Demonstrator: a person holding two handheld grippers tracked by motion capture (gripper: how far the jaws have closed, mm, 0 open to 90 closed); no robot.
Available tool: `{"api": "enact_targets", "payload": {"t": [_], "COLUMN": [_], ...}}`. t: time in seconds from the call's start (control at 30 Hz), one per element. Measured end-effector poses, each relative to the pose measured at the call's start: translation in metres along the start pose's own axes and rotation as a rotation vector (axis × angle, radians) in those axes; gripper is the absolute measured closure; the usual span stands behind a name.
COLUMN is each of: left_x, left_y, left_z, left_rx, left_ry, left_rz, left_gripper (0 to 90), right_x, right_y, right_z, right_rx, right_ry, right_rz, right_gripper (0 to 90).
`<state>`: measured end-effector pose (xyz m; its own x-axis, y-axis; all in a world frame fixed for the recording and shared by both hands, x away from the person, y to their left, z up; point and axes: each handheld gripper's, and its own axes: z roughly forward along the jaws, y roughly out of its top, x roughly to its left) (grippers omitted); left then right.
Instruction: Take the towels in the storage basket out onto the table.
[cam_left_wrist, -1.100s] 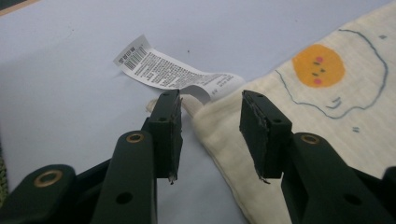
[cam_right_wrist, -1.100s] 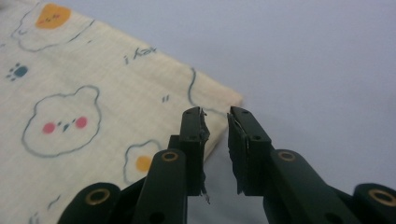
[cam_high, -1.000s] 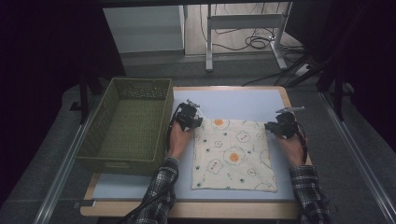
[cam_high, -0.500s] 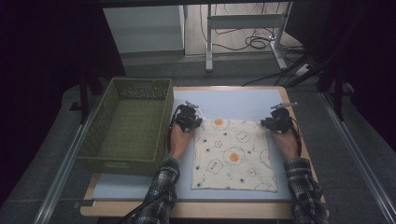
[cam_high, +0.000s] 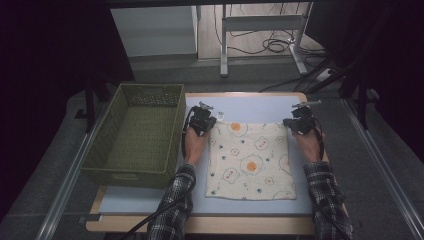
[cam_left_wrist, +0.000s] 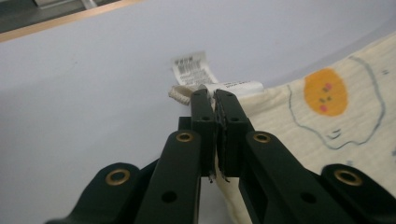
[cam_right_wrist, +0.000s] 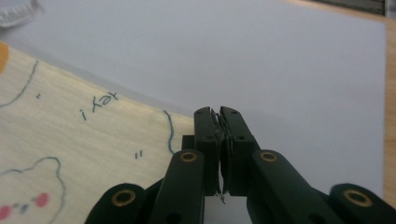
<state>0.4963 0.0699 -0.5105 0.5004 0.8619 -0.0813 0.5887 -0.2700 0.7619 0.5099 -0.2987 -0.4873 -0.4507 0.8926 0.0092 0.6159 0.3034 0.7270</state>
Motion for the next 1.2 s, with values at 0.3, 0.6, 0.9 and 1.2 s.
{"api": "enact_targets", "payload": {"t": [0.3, 0.6, 0.9, 1.2], "left_x": [-0.017, -0.044, -0.057, -0.064], "left_y": [-0.014, -0.038, -0.067, -0.099], "left_z": [-0.019, -0.051, -0.083, -0.104], "left_rx": [0.013, 0.018, -0.013, -0.04], "left_ry": [0.007, -0.029, -0.071, -0.153], "left_rz": [0.07, 0.125, 0.15, 0.126], "left_gripper": [87.4, 86.9, 86.9, 86.7], "right_x": [0.006, 0.02, 0.03, 0.045], "right_y": [-0.016, -0.043, -0.076, -0.102], "right_z": [-0.027, -0.062, -0.087, -0.116], "right_rx": [-0.01, -0.046, -0.063, -0.087], "right_ry": [0.042, 0.1, 0.152, 0.193], "right_rz": [-0.056, -0.11, -0.123, -0.141], "right_gripper": [86.3, 86.4, 86.4, 86.4]}}
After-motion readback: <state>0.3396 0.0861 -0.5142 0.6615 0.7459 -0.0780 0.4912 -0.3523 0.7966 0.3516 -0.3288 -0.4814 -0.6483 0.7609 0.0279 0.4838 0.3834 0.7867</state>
